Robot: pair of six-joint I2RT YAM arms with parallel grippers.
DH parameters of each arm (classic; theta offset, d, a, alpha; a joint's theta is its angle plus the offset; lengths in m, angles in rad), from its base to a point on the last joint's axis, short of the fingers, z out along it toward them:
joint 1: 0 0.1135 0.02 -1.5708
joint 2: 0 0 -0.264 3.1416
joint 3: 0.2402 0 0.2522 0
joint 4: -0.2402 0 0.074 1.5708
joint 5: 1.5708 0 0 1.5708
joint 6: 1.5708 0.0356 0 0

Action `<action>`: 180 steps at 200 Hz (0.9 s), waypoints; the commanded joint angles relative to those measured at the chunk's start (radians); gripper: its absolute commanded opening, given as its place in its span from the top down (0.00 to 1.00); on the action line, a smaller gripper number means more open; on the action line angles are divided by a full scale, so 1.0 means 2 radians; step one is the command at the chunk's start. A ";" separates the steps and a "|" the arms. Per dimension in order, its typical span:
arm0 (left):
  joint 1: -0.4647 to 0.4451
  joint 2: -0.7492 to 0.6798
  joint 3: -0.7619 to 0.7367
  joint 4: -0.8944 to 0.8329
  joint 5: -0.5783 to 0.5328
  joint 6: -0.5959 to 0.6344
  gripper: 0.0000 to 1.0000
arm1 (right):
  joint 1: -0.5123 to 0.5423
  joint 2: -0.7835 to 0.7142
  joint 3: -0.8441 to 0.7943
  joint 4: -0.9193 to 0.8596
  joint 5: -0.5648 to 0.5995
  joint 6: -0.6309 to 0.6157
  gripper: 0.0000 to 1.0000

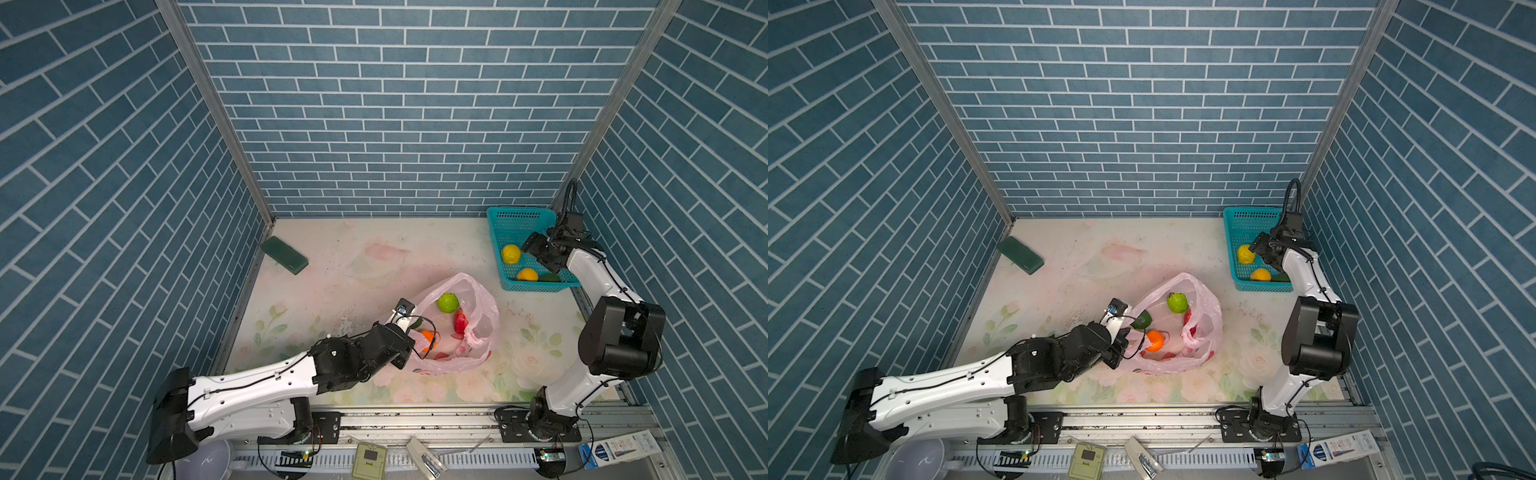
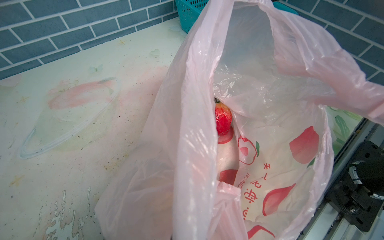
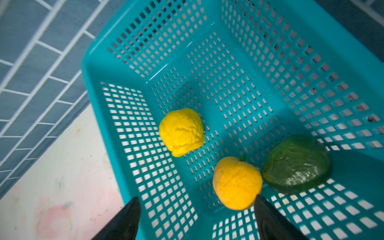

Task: Untie the knot of the plastic bag and take out the fruit
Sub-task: 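Carry the lemon to the teal basket and open the right gripper, then move the right gripper back over the bag opening and lower it in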

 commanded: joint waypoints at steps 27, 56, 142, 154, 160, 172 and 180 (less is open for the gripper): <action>0.003 -0.015 0.003 -0.010 -0.016 -0.002 1.00 | 0.045 -0.105 -0.015 -0.072 -0.050 -0.012 0.15; 0.004 -0.022 0.001 -0.013 -0.019 -0.001 1.00 | 0.122 -0.173 -0.027 -0.124 -0.054 -0.010 0.15; 0.005 -0.018 0.002 -0.013 -0.014 0.000 1.00 | 0.448 -0.283 -0.066 -0.148 0.060 0.116 0.16; 0.005 -0.018 0.001 -0.014 -0.013 0.000 1.00 | 0.484 -0.279 -0.062 -0.150 0.081 0.124 0.16; 0.005 -0.020 0.001 -0.014 -0.013 -0.001 1.00 | 0.500 -0.275 -0.062 -0.149 0.091 0.126 0.16; 0.006 -0.022 0.001 -0.014 -0.015 -0.001 1.00 | 0.525 -0.268 -0.062 -0.149 0.108 0.127 0.16; 0.006 -0.023 0.001 -0.014 -0.015 -0.002 1.00 | 0.537 -0.266 -0.067 -0.149 0.114 0.129 0.16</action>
